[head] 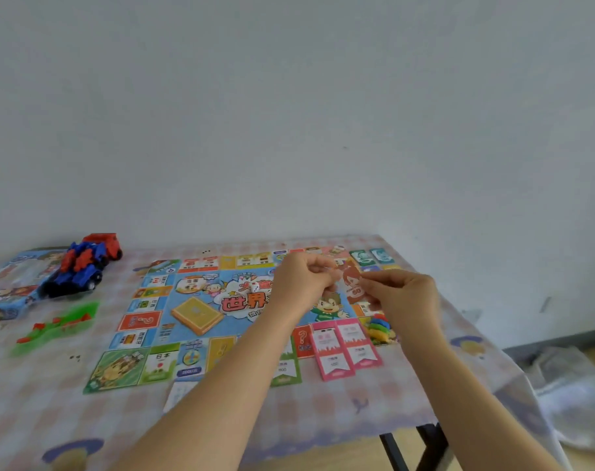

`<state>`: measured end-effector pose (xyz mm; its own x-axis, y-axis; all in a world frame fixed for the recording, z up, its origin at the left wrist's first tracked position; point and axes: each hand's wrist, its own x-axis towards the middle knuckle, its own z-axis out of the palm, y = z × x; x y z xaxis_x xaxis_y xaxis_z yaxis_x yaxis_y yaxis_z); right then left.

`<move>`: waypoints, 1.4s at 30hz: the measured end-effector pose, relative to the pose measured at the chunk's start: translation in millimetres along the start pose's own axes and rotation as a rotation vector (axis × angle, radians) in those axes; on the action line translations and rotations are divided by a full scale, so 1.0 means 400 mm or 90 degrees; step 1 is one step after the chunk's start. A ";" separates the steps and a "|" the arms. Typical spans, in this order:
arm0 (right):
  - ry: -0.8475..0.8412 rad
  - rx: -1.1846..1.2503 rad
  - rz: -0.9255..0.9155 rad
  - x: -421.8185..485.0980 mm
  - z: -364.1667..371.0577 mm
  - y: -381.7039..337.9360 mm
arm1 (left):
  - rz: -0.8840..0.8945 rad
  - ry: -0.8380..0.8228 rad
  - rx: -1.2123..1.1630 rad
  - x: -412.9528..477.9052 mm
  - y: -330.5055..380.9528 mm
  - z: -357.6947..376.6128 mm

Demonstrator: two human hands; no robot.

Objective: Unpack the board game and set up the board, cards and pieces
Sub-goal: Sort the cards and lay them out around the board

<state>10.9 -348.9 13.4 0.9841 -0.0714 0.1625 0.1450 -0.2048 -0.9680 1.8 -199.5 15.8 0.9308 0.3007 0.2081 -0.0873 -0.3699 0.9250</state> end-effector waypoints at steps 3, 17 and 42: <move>0.066 -0.036 0.047 0.037 -0.100 0.033 | 0.047 -0.013 0.057 0.009 0.019 0.071; 0.079 -0.237 0.125 0.081 -0.248 0.131 | 0.060 -0.095 0.150 0.020 0.017 0.185; -0.210 -0.416 -0.193 -0.058 0.044 0.028 | 0.020 -0.037 0.248 -0.033 -0.021 -0.163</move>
<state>-8.4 -332.1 -4.5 0.9060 0.3508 0.2370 0.4223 -0.7086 -0.5654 -33.1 -143.1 26.1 0.9491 0.2383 0.2061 0.0149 -0.6874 0.7261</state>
